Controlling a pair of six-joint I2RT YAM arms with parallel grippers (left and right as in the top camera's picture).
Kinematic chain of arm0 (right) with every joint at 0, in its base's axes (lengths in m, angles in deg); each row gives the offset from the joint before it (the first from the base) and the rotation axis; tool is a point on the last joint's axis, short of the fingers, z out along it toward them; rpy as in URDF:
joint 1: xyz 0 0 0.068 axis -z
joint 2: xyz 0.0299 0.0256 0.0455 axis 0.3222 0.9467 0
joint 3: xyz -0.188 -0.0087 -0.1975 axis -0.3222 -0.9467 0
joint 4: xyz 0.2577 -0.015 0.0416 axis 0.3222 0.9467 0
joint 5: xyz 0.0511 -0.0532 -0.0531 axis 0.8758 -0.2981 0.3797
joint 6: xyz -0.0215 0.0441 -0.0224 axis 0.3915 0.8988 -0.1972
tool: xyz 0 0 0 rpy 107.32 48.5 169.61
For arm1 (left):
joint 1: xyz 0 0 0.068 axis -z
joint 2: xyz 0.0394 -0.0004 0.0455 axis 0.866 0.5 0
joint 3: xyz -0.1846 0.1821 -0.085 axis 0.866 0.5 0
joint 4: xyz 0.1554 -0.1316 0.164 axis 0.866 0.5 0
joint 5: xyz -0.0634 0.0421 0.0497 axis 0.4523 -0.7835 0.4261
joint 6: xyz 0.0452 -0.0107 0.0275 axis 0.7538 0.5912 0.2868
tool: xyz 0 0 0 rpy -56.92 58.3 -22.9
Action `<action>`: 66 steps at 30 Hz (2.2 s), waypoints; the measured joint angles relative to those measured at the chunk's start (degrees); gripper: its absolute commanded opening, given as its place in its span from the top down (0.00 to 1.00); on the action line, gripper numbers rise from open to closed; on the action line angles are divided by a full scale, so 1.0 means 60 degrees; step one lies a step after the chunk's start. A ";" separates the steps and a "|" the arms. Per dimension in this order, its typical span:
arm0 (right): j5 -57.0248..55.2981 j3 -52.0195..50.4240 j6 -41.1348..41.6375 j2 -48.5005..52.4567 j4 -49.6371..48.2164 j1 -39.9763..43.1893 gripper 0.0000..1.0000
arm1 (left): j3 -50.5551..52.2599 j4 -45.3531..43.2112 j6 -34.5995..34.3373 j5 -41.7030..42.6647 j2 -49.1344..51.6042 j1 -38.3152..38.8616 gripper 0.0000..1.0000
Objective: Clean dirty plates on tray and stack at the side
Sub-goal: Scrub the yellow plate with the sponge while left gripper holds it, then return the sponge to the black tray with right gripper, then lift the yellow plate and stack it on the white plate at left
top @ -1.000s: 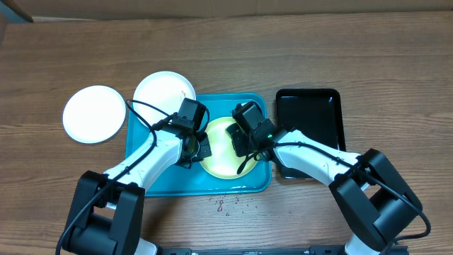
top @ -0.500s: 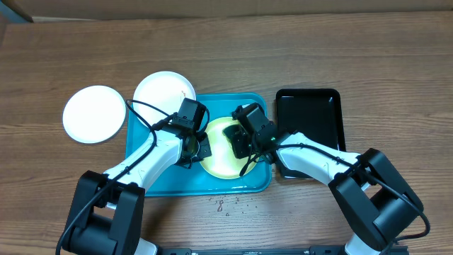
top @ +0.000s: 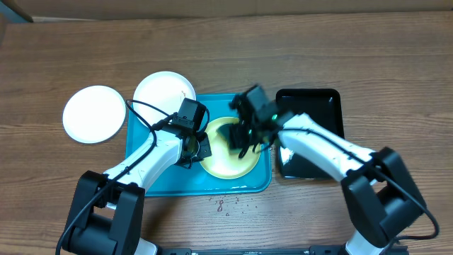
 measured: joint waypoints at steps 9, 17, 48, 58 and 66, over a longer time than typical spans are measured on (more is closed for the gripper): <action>0.0000 0.0794 -0.0178 -0.0710 0.1705 0.1603 0.96 | 0.0000 0.0000 0.0000 0.0000 0.0000 0.0000 0.96; -0.1668 0.0787 -0.0215 -0.0710 0.3774 0.3118 0.96 | 0.0000 -0.0004 0.0000 0.0004 0.0000 0.0000 0.96; -0.3271 -0.1657 -0.0244 -0.0710 0.2222 0.3894 0.00 | -0.4302 0.4426 0.1162 -0.4386 -0.1541 0.0608 0.96; -0.3275 -0.1657 -0.0248 -0.0710 0.2193 0.3894 0.00 | -0.4415 0.4441 0.1370 -0.8856 -0.2011 0.3840 0.96; -0.3279 -0.1657 -0.0240 -0.0710 0.2193 0.3894 0.00 | -0.4415 0.4517 0.1410 -1.2171 -0.2004 0.6062 0.96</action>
